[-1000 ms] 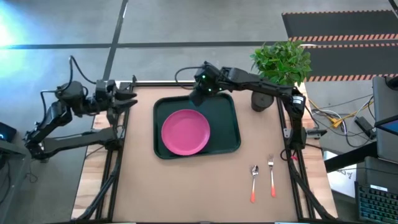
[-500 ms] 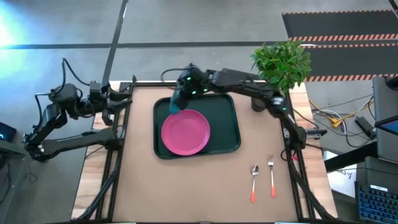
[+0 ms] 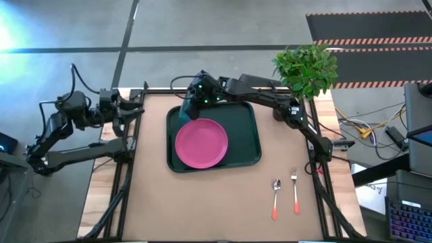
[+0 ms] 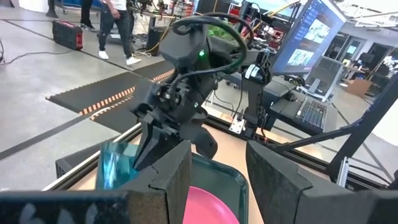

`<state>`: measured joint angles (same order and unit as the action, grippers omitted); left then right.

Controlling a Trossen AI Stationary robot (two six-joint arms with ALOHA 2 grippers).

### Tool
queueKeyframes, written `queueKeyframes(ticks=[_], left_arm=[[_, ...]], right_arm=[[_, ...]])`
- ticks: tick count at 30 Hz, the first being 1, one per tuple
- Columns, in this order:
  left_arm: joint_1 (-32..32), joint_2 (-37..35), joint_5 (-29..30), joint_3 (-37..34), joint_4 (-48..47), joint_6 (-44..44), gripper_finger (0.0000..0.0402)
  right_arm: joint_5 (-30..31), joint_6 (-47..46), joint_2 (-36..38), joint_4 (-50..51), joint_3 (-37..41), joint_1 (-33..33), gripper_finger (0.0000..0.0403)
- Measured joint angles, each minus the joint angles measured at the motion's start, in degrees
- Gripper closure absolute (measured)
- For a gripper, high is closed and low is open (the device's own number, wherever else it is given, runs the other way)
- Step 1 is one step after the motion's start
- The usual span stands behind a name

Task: Pick and place plate/cup/fork/spoon on tray
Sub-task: Adjust the blue glass on the top left of the black serving tray

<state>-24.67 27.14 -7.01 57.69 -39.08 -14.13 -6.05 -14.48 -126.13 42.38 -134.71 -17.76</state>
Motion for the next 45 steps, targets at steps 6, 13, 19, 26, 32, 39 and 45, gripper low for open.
queueKeyframes(ticks=[6,13,19,26,32,39,45], left_arm=[[-0.02,0.1,0.03,0.0,-0.03,0.0,0.0265],[-0.02,0.19,0.02,0.0,-0.03,0.02,0.0265],[-0.02,0.19,0.02,0.0,-0.03,0.02,0.0265],[0.0,0.19,0.02,0.0,-0.03,0.02,0.0265],[-0.01,0.19,0.02,0.0,-0.05,0.02,0.0265],[-0.01,0.19,0.02,0.0,-0.08,0.0,0.0265],[0.0,0.19,0.02,0.0,-0.08,0.02,0.0265]], right_arm=[[1.34,0.85,-0.1,3.69,-0.29,-1.02,0.0394],[1.69,1.58,-2.29,6.81,-0.13,-1.42,0.0394],[1.54,1.63,-2.35,6.62,-0.11,-1.41,0.0394],[1.08,1.62,-2.16,6.13,-0.22,-1.4,0.0375],[-0.43,1.22,-1.78,4.33,-0.29,-1.37,0.0357],[-0.4,1.17,-1.61,2.93,-0.31,-1.26,0.0349],[-0.41,1.46,-0.71,1.96,-0.31,-1.33,0.0349]])
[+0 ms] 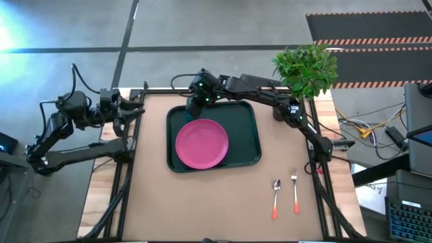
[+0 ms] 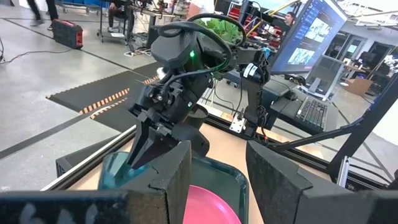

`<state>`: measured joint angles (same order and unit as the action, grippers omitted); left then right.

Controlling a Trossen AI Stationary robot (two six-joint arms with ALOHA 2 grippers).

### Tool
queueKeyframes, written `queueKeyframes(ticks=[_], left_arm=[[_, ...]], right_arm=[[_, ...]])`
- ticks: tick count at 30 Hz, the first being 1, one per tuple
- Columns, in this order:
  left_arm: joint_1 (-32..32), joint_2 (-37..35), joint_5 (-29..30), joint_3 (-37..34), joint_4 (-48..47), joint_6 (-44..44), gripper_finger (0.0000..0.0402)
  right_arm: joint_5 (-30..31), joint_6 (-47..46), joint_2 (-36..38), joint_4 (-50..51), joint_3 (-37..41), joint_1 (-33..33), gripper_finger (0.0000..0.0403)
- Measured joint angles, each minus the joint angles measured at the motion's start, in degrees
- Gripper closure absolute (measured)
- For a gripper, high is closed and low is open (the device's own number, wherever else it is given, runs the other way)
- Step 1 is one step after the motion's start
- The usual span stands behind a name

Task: Pick and place plate/cup/fork/spoon on tray
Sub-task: Adjust the blue glass on the top left of the black serving tray

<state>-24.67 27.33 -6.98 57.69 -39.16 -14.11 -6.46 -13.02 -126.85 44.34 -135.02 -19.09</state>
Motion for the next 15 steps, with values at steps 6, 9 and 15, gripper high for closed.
queueKeyframes(ticks=[6,9,15], left_arm=[[-0.02,0.0,0.0,0.0,0.0,-0.02,0.0265],[0.0,0.12,0.53,0.0,-0.86,-0.01,0.0265],[-0.02,3.92,13.71,0.0,-10.68,2.19,0.0265]], right_arm=[[0.02,0.11,0.09,-0.64,0.0,-0.02,0.0349],[0.02,0.07,0.36,-0.72,0.0,-0.02,0.0349],[-0.57,-0.54,4.14,-0.34,0.0,1.01,0.0348]])
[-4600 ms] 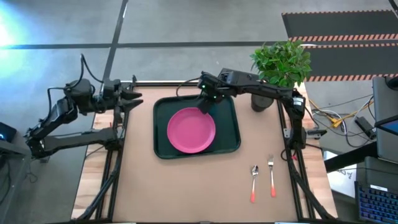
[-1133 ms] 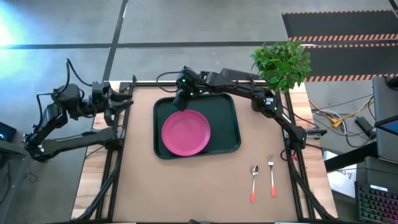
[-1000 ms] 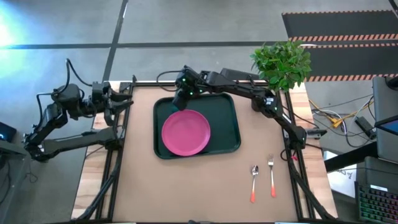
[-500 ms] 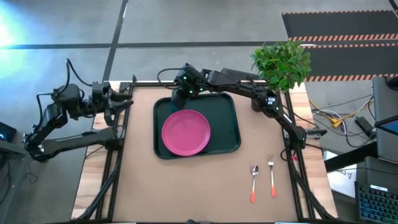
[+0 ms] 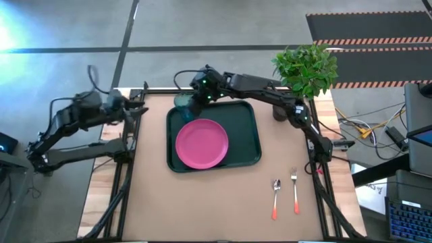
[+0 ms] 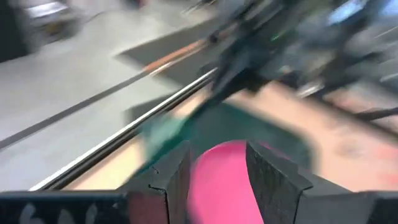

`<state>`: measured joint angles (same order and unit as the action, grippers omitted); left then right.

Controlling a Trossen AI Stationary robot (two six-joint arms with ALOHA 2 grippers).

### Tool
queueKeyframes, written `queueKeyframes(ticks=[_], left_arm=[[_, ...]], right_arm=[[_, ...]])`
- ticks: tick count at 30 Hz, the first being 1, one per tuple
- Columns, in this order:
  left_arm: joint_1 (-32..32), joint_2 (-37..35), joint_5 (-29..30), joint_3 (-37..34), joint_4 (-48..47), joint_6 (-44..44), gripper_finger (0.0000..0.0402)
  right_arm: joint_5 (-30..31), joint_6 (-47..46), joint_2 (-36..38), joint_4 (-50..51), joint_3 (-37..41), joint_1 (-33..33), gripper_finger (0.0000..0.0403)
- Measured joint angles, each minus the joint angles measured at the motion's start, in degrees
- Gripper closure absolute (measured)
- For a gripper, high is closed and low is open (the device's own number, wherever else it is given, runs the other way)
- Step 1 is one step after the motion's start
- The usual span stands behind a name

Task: Pick and place plate/cup/fork/spoon on tray
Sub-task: Adjust the blue glass on the top left of the black serving tray

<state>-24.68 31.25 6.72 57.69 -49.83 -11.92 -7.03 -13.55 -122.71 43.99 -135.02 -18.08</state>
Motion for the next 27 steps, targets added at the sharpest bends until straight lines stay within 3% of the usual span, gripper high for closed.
queueKeyframes(ticks=[3,11,20,27], left_arm=[[0.0,4.39,4.29,-0.08,-2.8,3.17,0.0265],[0.0,21.18,4.33,0.57,-1.6,15.86,0.0265],[-0.08,34.19,4.56,4.51,-2.08,30.05,0.0265],[-0.07,36.05,4.28,7.02,-2.11,38.26,0.0265]], right_arm=[[-2.07,-0.1,3.58,1.5,0.0,1.4,0.0349],[-1.79,-0.05,14.45,8.9,0.0,9.62,0.0349],[14.16,-4.97,23.78,18.25,0.02,19.89,0.0349],[19.94,-7.79,26.35,19.46,0.02,24.38,0.0349]])
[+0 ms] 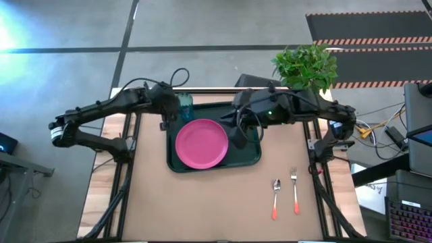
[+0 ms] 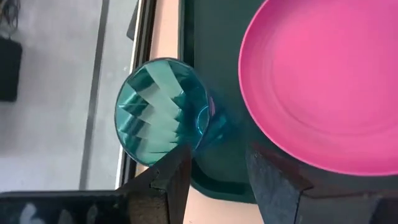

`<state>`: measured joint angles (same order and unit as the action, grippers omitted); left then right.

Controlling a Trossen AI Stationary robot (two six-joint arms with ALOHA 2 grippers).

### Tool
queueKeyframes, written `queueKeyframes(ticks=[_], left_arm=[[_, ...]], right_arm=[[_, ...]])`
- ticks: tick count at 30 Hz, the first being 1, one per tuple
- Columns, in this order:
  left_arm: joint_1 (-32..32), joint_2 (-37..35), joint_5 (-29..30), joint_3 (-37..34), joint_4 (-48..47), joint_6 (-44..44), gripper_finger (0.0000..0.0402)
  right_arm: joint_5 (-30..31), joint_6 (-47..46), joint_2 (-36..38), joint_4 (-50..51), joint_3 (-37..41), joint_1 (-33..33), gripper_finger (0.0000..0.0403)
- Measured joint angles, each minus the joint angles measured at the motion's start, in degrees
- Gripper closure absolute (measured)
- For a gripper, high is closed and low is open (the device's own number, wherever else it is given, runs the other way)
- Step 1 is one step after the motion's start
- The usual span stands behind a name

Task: Pick and place plate/cup/fork/spoon on tray
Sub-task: Adjust the blue glass on the top left of the black serving tray

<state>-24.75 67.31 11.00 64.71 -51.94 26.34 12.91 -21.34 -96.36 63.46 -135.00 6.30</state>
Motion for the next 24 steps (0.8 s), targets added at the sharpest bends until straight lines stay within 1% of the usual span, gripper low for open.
queueKeyframes(ticks=[4,11,17,24], left_arm=[[0.0,-0.62,-0.48,0.06,-0.53,4.23,0.0265],[-0.11,-0.18,-0.77,-0.24,-1.38,8.67,0.0265],[-0.96,2.54,-1.02,-0.31,-1.4,9.14,0.0265],[-3.63,6.83,-1.03,-0.33,0.61,10.59,0.0265]], right_arm=[[1.98,-0.7,0.02,0.44,0.02,1.01,0.0349],[2.24,-1.25,-0.59,0.6,0.27,0.95,0.0349],[2.18,-1.64,-1.44,0.57,0.28,0.97,0.0349],[2.14,-1.66,-2.05,0.53,0.26,2.09,0.0349]])
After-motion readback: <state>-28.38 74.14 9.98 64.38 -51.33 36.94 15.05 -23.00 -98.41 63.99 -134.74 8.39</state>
